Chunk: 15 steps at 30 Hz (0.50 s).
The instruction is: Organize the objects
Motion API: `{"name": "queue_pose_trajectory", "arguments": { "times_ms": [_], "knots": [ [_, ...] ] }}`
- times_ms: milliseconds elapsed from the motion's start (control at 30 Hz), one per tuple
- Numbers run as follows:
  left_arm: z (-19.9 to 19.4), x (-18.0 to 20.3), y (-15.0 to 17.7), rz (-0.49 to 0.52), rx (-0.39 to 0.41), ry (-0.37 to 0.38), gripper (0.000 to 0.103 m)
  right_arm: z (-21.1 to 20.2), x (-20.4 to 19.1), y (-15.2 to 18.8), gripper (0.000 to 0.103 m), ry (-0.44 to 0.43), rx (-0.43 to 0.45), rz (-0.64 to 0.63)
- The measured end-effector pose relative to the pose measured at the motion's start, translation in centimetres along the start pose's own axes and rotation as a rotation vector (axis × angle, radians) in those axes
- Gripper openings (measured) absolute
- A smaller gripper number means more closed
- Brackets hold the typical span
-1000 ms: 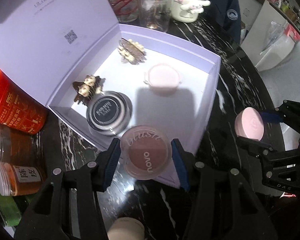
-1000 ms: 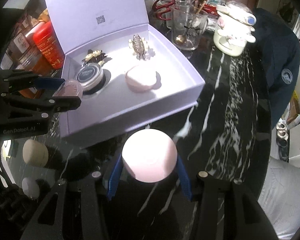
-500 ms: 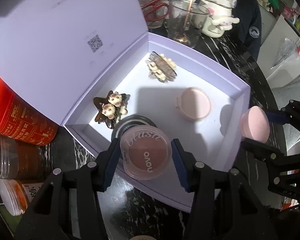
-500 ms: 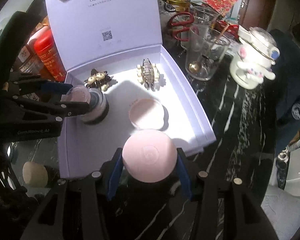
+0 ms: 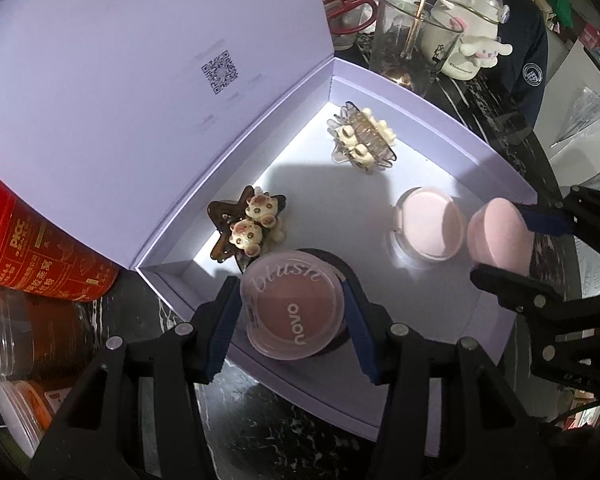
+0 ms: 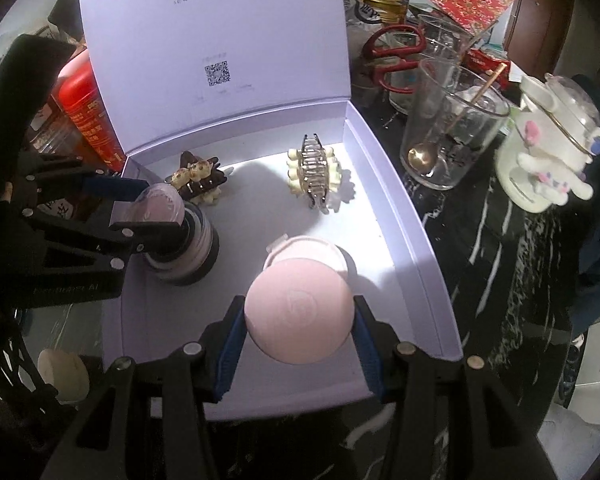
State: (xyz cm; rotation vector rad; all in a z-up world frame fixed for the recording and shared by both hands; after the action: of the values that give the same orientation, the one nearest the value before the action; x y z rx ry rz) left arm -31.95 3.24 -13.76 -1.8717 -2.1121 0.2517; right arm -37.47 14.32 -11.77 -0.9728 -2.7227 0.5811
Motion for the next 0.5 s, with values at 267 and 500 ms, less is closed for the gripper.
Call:
{"name": "queue_pose_trajectory", "arguments": {
  "times_ms": [267, 500],
  "knots": [
    [1.0, -0.5, -0.1, -0.016, -0.015, 0.014, 0.05, 2.1, 0.2, -1.2, 0.052, -0.018, -0.016, 0.026],
    [1.3, -0.4, -0.6, -0.022, -0.003, 0.029, 0.05, 3.4, 0.1, -1.8, 0.052, -0.019, -0.031, 0.026]
  ]
}}
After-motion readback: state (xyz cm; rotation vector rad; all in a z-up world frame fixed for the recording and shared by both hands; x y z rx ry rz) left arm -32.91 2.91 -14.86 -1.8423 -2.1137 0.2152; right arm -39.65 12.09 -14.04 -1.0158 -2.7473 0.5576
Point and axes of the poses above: each gripper's, at about its wrist camera, not at the fingertips, and z roughly the way its jaws point, x to its right, y to its underside, the point moved 5 cm from there along z, roughly the way its jaws point, and after that the axes turned 7 degrees about y, right-handed, at the moved point
